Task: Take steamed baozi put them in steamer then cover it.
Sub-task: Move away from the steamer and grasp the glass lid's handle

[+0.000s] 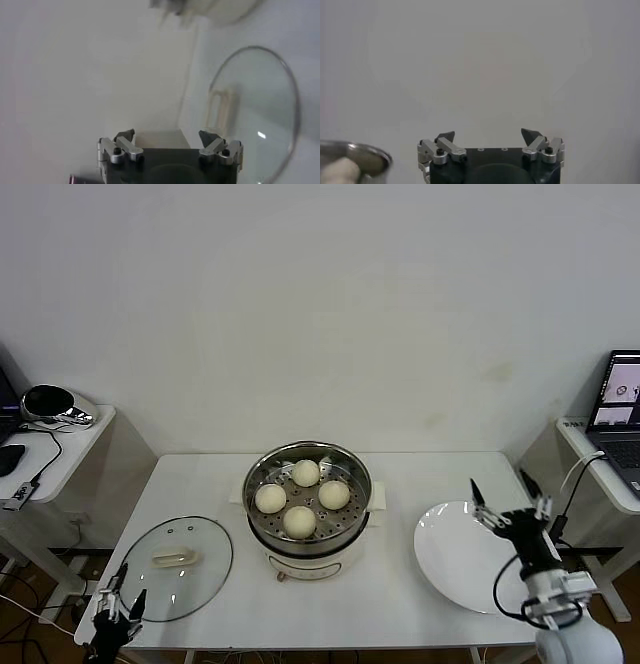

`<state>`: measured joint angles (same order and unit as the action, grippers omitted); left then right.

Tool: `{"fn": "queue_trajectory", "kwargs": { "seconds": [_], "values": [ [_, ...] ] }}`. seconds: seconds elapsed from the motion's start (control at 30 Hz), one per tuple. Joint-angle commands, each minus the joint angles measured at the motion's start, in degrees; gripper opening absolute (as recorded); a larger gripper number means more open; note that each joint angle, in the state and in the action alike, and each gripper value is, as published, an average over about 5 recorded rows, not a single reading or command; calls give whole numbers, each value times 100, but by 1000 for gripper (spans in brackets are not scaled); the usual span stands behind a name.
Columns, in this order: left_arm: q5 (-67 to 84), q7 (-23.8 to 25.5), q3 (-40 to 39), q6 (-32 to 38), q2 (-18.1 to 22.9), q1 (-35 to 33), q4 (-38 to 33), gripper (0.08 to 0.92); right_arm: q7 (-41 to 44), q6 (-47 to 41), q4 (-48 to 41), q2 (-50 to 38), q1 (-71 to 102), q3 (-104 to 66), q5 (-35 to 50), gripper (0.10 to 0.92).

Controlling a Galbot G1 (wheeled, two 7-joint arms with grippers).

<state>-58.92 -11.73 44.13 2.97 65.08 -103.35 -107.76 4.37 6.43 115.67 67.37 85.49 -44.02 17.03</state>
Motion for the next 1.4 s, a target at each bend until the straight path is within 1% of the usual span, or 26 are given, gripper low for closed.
{"fn": "queue_trajectory", "kwargs": {
  "seconds": [0.03,0.3,0.63,0.83,0.97,1.13,1.4],
  "values": [
    [-1012,88,-309,230,-323,599,626,823,-76,235,104,594,652,-756,-228,823],
    [-962,124,-713,243,-444,1188,960,823,-102,296,85,624,789,-731,-306,823],
    [-953,210,-1109,217,-578,2206,1826,823,-94,393,113,695,991,-757,-467,823],
    [-945,219,-1212,221,-597,2711,2136,823,-89,438,99,726,1079,-760,-549,823],
    [-903,242,-1260,223,-626,2932,2296,823,-85,450,80,752,1092,-750,-581,823],
    [-841,250,-1311,239,-634,3193,2661,823,-75,453,82,772,1095,-730,-589,823],
    [-752,259,-1359,254,-552,3323,2975,823,-53,463,80,805,1088,-703,-596,823]
  ]
}}
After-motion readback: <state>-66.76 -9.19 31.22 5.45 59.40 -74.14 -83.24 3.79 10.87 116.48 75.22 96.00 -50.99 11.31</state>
